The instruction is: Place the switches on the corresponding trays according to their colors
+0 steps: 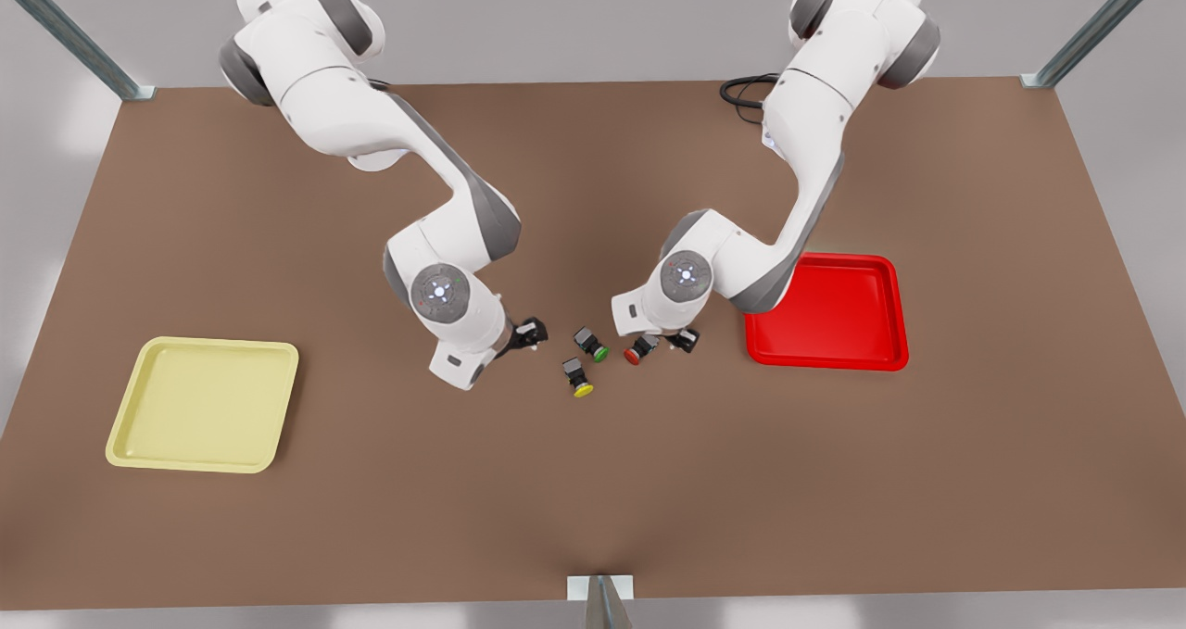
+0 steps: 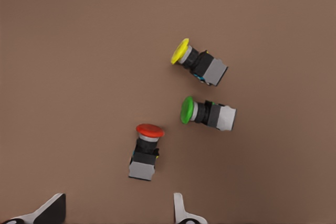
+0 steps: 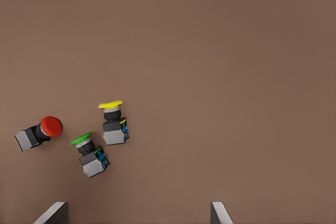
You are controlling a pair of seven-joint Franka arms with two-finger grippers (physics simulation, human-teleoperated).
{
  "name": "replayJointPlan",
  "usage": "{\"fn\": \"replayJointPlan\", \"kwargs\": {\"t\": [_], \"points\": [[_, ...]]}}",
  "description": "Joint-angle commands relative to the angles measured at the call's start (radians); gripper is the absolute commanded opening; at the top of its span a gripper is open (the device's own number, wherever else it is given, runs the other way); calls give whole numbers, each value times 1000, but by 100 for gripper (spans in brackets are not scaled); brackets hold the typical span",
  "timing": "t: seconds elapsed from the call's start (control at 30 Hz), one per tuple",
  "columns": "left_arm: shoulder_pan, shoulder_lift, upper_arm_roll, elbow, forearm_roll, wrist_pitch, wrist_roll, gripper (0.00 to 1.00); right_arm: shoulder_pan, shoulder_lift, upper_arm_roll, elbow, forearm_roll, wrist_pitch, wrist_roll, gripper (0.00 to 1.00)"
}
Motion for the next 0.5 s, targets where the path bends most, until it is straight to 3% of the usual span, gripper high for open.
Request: {"fn": "replayJointPlan", "kwargs": {"t": [0.0,0.47], "points": [[-1,4,0,0,30,0,1,100,0,3,0,0,-3,0,0,100],[-22,132,-2,-24,2,104,5,97,26,75,0,-18,2,74,35,100]]}}
